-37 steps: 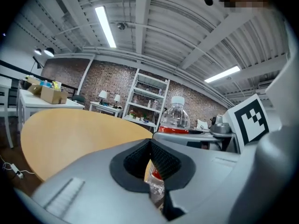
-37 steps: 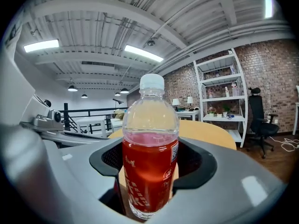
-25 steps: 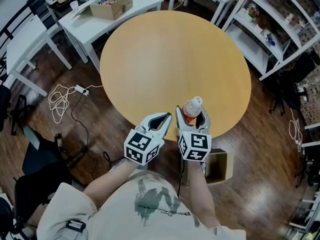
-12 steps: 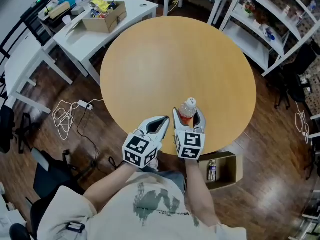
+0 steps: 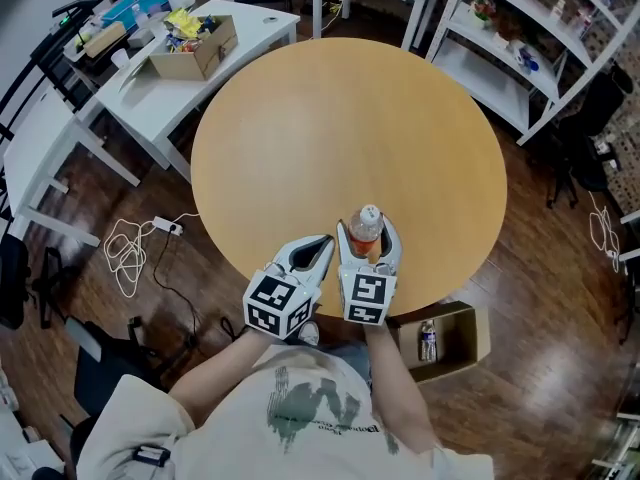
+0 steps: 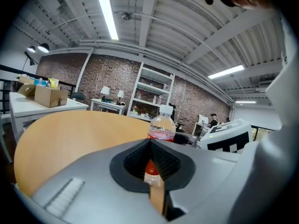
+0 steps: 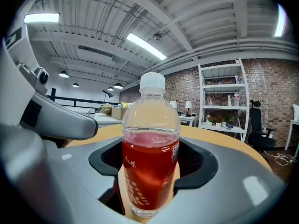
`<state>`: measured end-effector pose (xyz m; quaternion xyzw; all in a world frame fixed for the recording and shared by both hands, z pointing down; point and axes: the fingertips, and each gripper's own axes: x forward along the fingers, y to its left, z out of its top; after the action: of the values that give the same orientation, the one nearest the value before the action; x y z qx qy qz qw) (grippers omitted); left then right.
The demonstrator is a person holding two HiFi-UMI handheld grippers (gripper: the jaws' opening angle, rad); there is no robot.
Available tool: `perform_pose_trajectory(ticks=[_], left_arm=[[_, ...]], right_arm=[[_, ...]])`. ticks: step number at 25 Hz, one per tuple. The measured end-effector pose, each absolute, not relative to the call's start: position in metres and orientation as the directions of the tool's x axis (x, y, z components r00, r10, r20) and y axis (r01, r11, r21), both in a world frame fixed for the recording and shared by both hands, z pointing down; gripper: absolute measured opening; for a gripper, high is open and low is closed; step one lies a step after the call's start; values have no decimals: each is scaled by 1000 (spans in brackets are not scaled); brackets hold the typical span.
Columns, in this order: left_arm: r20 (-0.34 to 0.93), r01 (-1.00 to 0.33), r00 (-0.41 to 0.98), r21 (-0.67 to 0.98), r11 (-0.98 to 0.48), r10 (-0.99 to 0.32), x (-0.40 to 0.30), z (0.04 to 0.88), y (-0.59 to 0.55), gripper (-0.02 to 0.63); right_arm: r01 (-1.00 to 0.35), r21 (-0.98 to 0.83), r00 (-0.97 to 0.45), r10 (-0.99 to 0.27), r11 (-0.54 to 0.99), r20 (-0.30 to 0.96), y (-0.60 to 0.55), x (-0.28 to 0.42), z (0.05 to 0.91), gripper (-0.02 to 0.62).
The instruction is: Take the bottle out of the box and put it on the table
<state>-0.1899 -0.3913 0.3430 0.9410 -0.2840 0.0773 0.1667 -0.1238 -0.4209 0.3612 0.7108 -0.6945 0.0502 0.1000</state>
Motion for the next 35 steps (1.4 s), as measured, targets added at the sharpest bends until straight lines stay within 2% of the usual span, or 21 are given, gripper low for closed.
perform_pose_trajectory(ticks=[20, 24, 27, 35], left_arm=[[221, -582, 813, 289, -760, -539, -188, 337, -366, -3], [211, -582, 813, 294, -758, -543, -181, 334, -347, -3], [209, -581, 814, 301, -757, -542, -175, 333, -330, -3], [191, -569, 822, 325, -756, -537, -147, 323, -269, -3]], right_arm=[[-998, 65, 17, -954, 2, 301, -382, -115, 370, 336], [-999, 50, 4, -956, 11, 292, -359, -111, 359, 317], [-999, 34, -2, -960, 12, 281, -340, -104, 349, 272], [-999, 48, -3, -963, 16, 269, -266, -84, 324, 205]])
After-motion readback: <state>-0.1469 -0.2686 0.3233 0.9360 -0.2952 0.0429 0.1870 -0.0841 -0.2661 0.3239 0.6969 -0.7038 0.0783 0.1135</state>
